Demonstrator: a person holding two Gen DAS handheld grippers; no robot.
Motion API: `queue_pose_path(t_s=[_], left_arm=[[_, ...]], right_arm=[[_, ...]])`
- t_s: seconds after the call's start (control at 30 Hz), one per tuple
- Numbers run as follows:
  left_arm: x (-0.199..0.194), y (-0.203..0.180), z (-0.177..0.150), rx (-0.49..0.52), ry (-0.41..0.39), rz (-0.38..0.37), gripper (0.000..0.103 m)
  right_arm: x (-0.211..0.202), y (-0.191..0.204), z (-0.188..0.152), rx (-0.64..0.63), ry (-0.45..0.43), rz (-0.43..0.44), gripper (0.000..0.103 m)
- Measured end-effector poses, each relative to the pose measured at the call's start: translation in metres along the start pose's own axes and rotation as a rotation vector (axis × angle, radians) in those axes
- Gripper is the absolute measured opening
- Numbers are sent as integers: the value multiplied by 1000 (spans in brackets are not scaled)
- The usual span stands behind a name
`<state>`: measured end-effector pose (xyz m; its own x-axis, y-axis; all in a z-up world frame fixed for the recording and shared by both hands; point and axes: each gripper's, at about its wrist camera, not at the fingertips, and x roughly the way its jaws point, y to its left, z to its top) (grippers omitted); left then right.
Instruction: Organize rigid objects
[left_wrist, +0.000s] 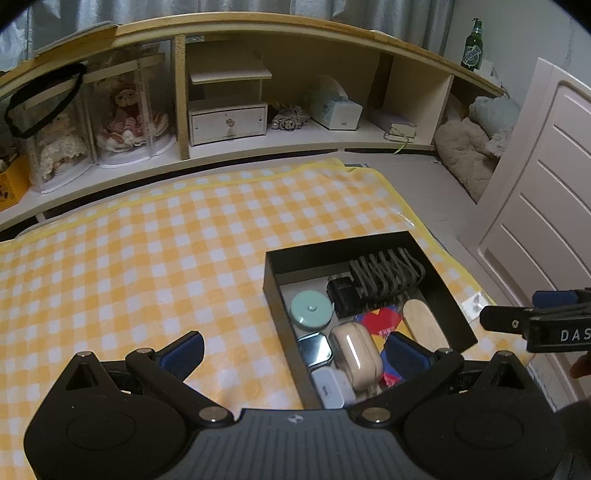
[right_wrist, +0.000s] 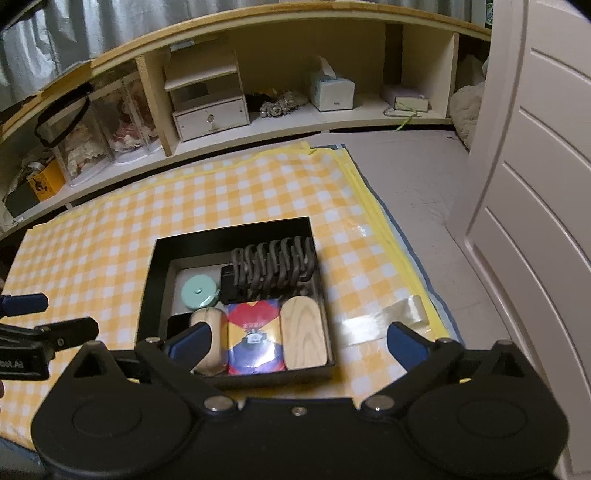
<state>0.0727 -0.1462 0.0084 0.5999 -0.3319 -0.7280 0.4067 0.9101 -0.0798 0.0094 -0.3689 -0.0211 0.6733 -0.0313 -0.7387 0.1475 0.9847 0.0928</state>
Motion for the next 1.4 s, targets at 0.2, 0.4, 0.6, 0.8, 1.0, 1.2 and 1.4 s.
queue_pose_path(t_s=[0.2, 0.4, 0.6, 0.8, 1.0, 1.2, 1.4], left_arm=[[-14, 4, -16, -6, 23, 15, 103], [-20, 11, -27, -34, 29, 21, 103], [-15, 11, -36, -23, 44, 47, 103], [-10, 15, -41, -35, 53, 73, 103], [-9, 16, -42, -32, 51, 78, 103], [-9, 18, -42, -36, 55, 78, 103], [-8, 17, -42, -36, 54, 80, 103]], right_arm=[[-12, 8, -16, -25, -5, -15, 102], [-14, 14, -31, -26, 4, -23, 102], [-11, 18, -38, -38, 10, -42, 102], [-4, 16, -41, -13, 26, -58, 102], [-3, 15, -42, 6, 23, -54, 102], [-4, 15, -42, 3, 21, -53, 102], [-4, 16, -43, -4, 27, -49, 102]])
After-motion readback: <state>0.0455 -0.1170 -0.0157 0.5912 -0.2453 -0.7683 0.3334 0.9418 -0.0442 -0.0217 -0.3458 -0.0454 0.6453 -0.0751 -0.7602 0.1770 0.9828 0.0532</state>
